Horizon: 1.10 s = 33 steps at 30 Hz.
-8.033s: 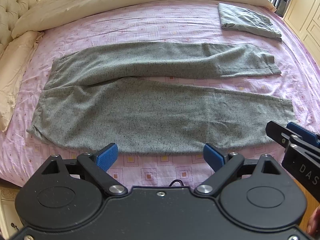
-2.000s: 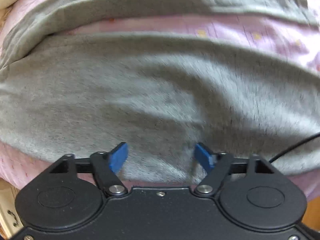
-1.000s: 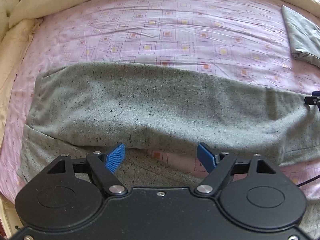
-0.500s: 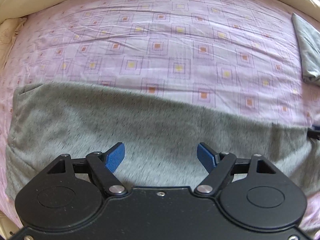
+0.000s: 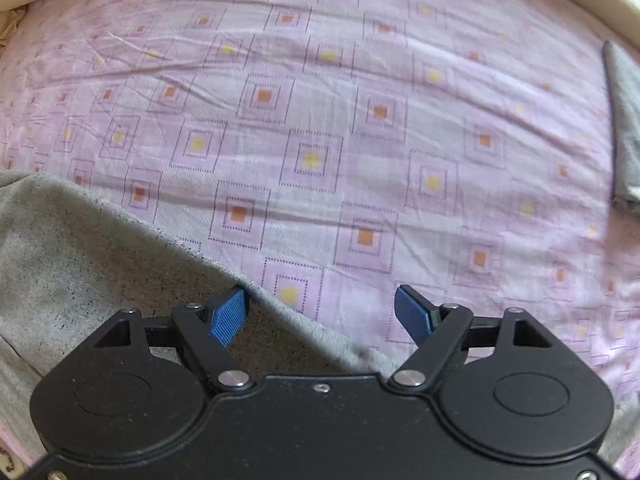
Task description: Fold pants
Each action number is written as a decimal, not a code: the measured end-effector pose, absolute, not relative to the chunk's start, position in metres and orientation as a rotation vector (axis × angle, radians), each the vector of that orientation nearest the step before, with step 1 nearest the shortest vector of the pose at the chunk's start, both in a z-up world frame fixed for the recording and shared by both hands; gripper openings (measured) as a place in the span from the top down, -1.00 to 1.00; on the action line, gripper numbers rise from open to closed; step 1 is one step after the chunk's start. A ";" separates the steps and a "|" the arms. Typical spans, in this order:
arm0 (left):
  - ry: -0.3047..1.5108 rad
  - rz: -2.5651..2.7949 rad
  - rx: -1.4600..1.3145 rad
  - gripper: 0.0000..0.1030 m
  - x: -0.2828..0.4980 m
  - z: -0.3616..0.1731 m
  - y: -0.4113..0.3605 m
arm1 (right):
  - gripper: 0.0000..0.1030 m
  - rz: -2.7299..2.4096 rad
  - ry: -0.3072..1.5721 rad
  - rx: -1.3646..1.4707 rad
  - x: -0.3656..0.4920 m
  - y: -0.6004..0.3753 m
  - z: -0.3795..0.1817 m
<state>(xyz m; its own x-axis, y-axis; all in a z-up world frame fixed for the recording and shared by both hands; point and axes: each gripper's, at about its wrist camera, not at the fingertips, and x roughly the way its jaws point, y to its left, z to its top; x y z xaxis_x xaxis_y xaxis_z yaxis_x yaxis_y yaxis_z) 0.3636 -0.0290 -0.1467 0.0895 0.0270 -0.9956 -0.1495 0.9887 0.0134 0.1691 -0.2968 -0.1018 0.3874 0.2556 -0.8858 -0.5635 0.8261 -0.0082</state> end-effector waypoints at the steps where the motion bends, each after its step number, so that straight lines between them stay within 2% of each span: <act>1: 1.495 0.151 -0.078 -0.58 0.363 -0.151 -0.030 | 0.90 0.522 1.055 -0.320 0.164 -0.293 -0.103; 4: 1.544 0.180 -0.016 -0.56 0.355 -0.165 -0.035 | 0.90 0.480 1.064 -0.282 0.154 -0.286 -0.105; 6: 1.554 0.169 -0.028 -0.46 0.348 -0.171 -0.034 | 0.90 0.453 1.065 -0.245 0.149 -0.285 -0.106; 8: 1.544 0.153 -0.118 0.17 0.340 -0.164 -0.029 | 0.90 0.425 1.055 -0.221 0.143 -0.284 -0.105; 10: 1.541 0.152 -0.161 0.57 0.329 -0.154 -0.026 | 0.90 0.394 1.039 -0.198 0.135 -0.284 -0.099; 11: 1.527 0.156 -0.149 0.63 0.321 -0.146 -0.027 | 0.90 0.379 1.034 -0.188 0.131 -0.285 -0.096; 19: 1.379 0.062 0.034 0.67 0.218 -0.083 -0.032 | 0.93 0.323 1.060 -0.124 0.075 -0.283 -0.088; 23: 1.418 0.042 0.089 0.67 0.161 -0.095 -0.025 | 0.93 0.282 1.139 -0.050 0.049 -0.279 -0.104; 26: 1.448 0.056 0.143 0.67 0.131 -0.120 -0.021 | 0.89 0.130 1.141 0.170 0.035 -0.296 -0.110; 28: 1.442 0.054 0.153 0.67 0.124 -0.130 -0.021 | 0.83 -0.031 1.126 0.390 0.025 -0.320 -0.114; 30: 1.423 0.036 0.174 0.67 0.124 -0.133 -0.023 | 0.56 -0.215 1.087 0.571 0.014 -0.343 -0.121; 33: 1.409 0.013 0.191 0.67 0.135 -0.131 -0.027 | 0.45 -0.384 1.003 0.737 0.002 -0.367 -0.131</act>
